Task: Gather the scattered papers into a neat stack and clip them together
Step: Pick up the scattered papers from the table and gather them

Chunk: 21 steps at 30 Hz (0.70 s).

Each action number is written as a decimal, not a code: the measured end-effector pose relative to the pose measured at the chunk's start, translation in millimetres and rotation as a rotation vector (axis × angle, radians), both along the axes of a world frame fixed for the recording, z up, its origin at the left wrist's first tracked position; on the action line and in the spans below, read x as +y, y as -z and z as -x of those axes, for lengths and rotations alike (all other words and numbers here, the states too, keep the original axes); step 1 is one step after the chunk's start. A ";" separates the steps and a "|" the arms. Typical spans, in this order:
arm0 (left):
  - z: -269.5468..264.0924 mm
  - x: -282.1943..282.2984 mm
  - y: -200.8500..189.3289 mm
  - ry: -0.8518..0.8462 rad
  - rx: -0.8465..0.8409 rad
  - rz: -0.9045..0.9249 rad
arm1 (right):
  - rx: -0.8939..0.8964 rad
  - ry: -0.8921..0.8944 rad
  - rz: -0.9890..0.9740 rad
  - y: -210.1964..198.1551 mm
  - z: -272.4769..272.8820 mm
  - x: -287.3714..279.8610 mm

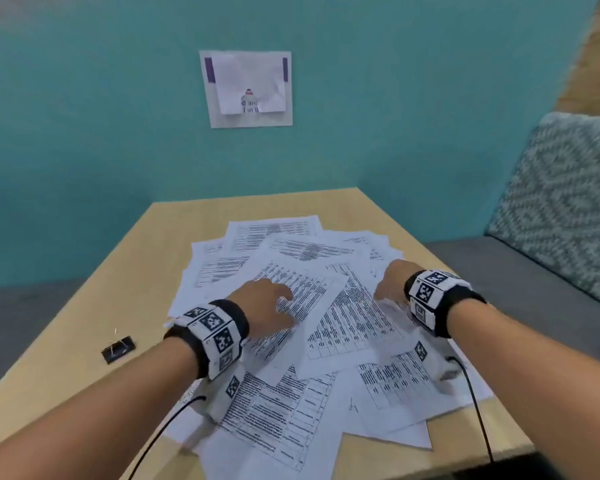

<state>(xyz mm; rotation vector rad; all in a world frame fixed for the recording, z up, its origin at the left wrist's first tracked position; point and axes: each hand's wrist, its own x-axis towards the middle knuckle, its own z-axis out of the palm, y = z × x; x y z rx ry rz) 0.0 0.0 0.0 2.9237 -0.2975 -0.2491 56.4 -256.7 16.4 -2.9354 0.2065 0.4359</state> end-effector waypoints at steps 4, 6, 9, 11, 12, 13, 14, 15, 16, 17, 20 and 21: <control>-17.0 -8.1 11.3 0.005 0.117 -0.117 | -0.037 0.059 -0.020 9.3 -18.7 -7.0; -22.0 -9.6 12.2 0.013 0.135 -0.129 | 0.055 0.022 0.050 14.5 -29.2 -7.3; -25.6 -10.5 12.8 0.029 0.125 -0.150 | 0.137 -0.023 0.199 30.3 -55.8 -3.8; -24.2 -11.2 11.6 0.030 0.121 -0.150 | 0.162 -0.054 0.209 21.4 -49.3 3.4; -23.9 -11.1 11.8 0.030 0.115 -0.153 | 0.168 -0.054 0.143 12.1 -42.1 8.1; -23.5 -11.4 11.0 0.032 0.108 -0.157 | 0.162 -0.052 0.101 3.6 -35.4 10.9; -22.1 -11.4 10.3 0.035 0.109 -0.161 | 0.142 -0.062 0.079 -2.0 -32.5 11.3; -20.7 -11.3 10.1 0.038 0.110 -0.164 | 0.141 -0.067 0.081 -4.8 -29.4 9.5; -19.6 -11.4 9.2 0.043 0.112 -0.167 | 0.136 -0.072 0.069 -4.1 -29.9 7.9; -18.4 -11.2 9.3 0.052 0.112 -0.165 | 0.136 -0.061 0.048 -3.7 -31.0 7.7; -12.8 -10.1 7.5 0.054 0.140 -0.107 | 0.144 -0.052 -0.078 -8.3 -26.3 4.0; -11.1 -9.5 7.8 0.050 0.147 -0.082 | 0.161 -0.037 -0.114 -10.6 -22.7 3.6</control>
